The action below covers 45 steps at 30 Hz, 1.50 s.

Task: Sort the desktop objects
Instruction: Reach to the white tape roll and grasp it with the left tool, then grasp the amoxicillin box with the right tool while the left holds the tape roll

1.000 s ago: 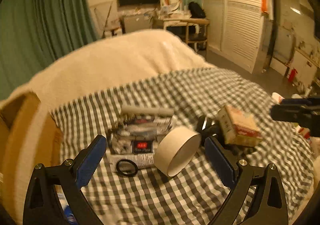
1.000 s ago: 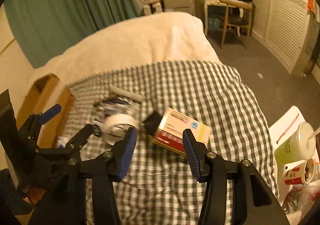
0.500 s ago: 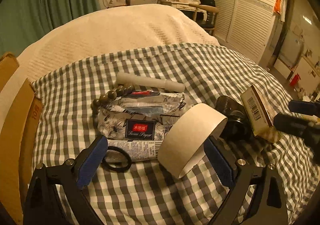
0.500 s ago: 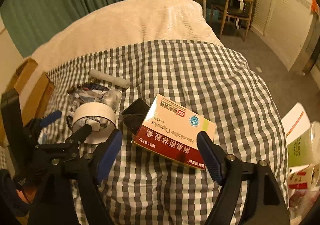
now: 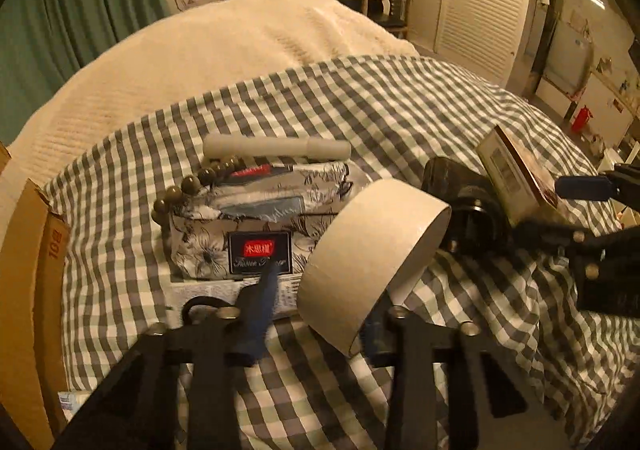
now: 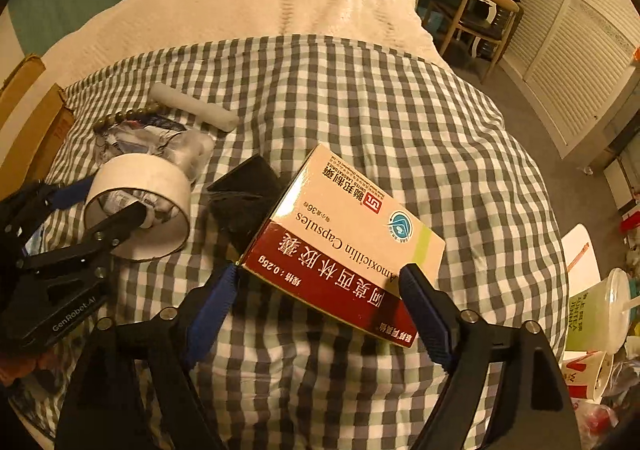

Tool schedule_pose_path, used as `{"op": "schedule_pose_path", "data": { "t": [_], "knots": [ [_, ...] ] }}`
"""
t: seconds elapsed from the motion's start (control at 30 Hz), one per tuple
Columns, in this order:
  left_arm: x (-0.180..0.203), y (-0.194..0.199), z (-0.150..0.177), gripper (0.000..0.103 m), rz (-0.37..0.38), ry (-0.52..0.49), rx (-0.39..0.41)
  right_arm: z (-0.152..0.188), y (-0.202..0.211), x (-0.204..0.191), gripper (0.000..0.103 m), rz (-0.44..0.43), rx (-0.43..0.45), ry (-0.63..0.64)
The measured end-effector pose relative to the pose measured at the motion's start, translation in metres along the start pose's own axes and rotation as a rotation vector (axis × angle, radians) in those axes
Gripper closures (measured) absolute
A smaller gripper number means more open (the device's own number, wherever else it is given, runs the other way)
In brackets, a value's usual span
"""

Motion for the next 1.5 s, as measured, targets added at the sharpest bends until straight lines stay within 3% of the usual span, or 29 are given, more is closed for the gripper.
{"op": "schedule_pose_path", "data": {
  "t": [0.07,0.13,0.33,0.4,0.47,0.77,0.8,0.9,0.97,1.1,1.17,1.27,1.5],
  "knots": [
    [0.000,0.001,0.000,0.076,0.005,0.003,0.000,-0.001,-0.001,0.003,0.044,0.017,0.000,0.015],
    [0.002,0.002,0.000,0.081,0.012,-0.002,-0.002,-0.002,-0.001,0.008,0.047,0.033,-0.002,0.021],
    [0.004,0.003,-0.002,0.081,0.013,0.002,-0.002,0.004,-0.004,0.024,0.055,0.030,-0.025,-0.010],
    [0.003,0.005,-0.005,0.082,0.017,0.009,0.004,0.003,-0.003,0.026,0.061,0.032,-0.019,0.001],
    [0.004,0.009,-0.008,0.082,0.022,0.016,0.010,0.001,0.000,0.026,0.073,0.021,-0.005,0.001],
    [0.004,0.006,-0.010,0.082,0.010,0.029,0.004,-0.021,0.010,0.038,0.077,0.048,0.061,-0.006],
    [0.004,0.004,-0.010,0.082,0.005,0.024,0.001,-0.023,0.010,0.039,0.076,0.051,0.065,-0.004],
    [0.003,0.000,-0.008,0.082,0.008,0.033,-0.010,-0.023,0.008,0.036,0.061,0.034,0.058,0.014],
    [0.001,-0.003,-0.006,0.082,0.009,0.043,-0.019,-0.022,0.005,0.032,0.045,0.023,0.062,0.032],
    [0.000,-0.006,-0.002,0.082,0.011,0.042,-0.029,-0.027,0.002,0.029,0.040,0.010,0.087,0.054],
    [0.001,-0.008,-0.003,0.082,0.012,0.031,-0.029,-0.033,0.002,0.030,0.028,-0.002,0.100,0.071],
    [0.001,-0.010,-0.004,0.082,0.014,0.032,-0.032,-0.043,0.002,0.031,0.018,-0.009,0.125,0.129],
    [0.002,-0.015,-0.006,0.082,0.010,0.036,-0.047,-0.033,-0.033,0.039,0.015,-0.095,-0.010,0.130]
  ]
}}
Point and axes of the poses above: each gripper's, at about its wrist camera, not at the fingertips, and y roughly against the way its jaws point, x to its right, z to its underside, the point moved 9 cm from there along -y, roughly the way its jaws point, and after that the axes turned 9 degrees about x, right-handed, at the moved point
